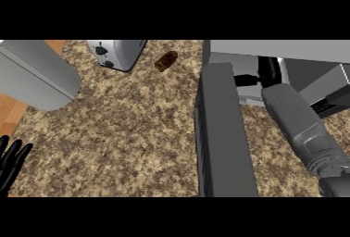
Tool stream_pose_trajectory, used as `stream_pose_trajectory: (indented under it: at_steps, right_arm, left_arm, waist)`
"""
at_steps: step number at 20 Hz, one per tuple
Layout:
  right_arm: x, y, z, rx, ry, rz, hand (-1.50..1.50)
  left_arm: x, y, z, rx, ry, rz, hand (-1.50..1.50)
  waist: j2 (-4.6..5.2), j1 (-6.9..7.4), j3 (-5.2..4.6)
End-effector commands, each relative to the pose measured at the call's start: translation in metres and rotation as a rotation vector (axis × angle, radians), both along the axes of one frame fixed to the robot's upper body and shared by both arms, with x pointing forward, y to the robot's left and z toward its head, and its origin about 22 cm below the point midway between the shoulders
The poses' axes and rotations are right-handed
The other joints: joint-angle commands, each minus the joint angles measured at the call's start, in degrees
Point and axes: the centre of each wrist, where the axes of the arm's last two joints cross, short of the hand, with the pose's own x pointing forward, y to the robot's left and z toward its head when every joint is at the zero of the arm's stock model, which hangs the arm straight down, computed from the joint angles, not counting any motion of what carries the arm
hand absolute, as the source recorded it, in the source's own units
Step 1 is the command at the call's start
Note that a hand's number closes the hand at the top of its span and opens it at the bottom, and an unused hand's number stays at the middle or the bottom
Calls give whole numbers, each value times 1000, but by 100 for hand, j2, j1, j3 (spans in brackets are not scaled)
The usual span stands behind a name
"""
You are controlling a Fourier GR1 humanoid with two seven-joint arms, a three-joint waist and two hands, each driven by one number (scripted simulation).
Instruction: Pick up the milk, place it into the microwave and close the microwave
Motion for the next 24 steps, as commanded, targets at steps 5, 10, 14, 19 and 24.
stream_pose_trajectory:
  at_steps: [5,10,14,19,24]
  right_arm:
    - [-17,-12,-29,241,59,114,-150]
    - [-42,-8,-69,378,130,187,-150]
    - [-51,-21,-78,460,172,249,-150]
    - [-76,-26,-107,540,188,293,-150]
    - [-99,-43,-125,540,180,286,-150]
  left_arm:
    - [11,-23,-1,-18,-8,-85,-150]
    - [19,-43,-3,-25,22,-139,150]
    - [17,-52,4,-14,34,-160,150]
    - [30,-79,6,-32,88,-202,150]
    - [41,-103,-6,-12,120,-216,150]
  waist:
    - [-119,-226,-9]
    - [-169,-354,-12]
    - [-233,-438,-20]
    - [-255,-508,-23]
    - [-320,-659,-35]
